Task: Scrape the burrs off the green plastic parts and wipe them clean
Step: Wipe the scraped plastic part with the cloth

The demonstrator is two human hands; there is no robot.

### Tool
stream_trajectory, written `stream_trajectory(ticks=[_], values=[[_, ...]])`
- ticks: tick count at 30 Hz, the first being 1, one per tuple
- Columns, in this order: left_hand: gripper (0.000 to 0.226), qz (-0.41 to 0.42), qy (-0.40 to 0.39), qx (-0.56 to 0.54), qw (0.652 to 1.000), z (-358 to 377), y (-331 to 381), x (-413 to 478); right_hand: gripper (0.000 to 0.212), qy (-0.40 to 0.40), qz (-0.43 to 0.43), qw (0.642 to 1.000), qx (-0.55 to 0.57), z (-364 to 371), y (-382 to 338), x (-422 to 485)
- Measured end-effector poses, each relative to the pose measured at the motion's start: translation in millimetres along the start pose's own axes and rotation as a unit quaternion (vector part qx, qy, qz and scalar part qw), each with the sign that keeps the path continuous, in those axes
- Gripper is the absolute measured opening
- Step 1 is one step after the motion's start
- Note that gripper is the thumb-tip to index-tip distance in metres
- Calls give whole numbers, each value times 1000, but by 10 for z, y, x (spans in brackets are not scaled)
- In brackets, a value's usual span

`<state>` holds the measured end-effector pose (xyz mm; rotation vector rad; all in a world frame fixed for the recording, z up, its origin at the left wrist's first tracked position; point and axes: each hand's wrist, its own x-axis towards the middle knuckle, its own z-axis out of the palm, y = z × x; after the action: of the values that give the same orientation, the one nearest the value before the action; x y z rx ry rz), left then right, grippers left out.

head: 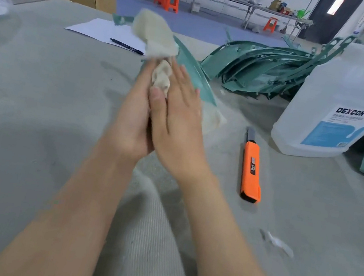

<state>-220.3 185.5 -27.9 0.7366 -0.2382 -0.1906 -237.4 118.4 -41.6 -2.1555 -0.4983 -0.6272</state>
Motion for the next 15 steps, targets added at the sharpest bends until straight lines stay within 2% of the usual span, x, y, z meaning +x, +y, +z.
stream_trajectory(ticks=[2, 5, 6, 9, 12, 15], values=[[57, 8, -26, -16, 999, 17, 1, -6, 48, 16, 39, 998, -40, -32, 143, 98], [67, -16, -54, 59, 997, 83, -85, -18, 48, 53, 176, 980, -72, -232, 422, 179], [65, -20, -48, 76, 996, 100, -106, -11, 49, 56, 187, 979, -55, -244, 432, 147], [52, 24, -8, 14, 1000, 62, -52, 20, 45, 55, 81, 994, 45, -41, 129, -6], [52, 70, 5, -69, 995, -82, 72, 17, 48, -1, -23, 999, 32, 155, -92, -92], [65, 49, -10, -74, 996, -108, 48, 12, 46, 12, 10, 1000, -24, 86, 27, 17]])
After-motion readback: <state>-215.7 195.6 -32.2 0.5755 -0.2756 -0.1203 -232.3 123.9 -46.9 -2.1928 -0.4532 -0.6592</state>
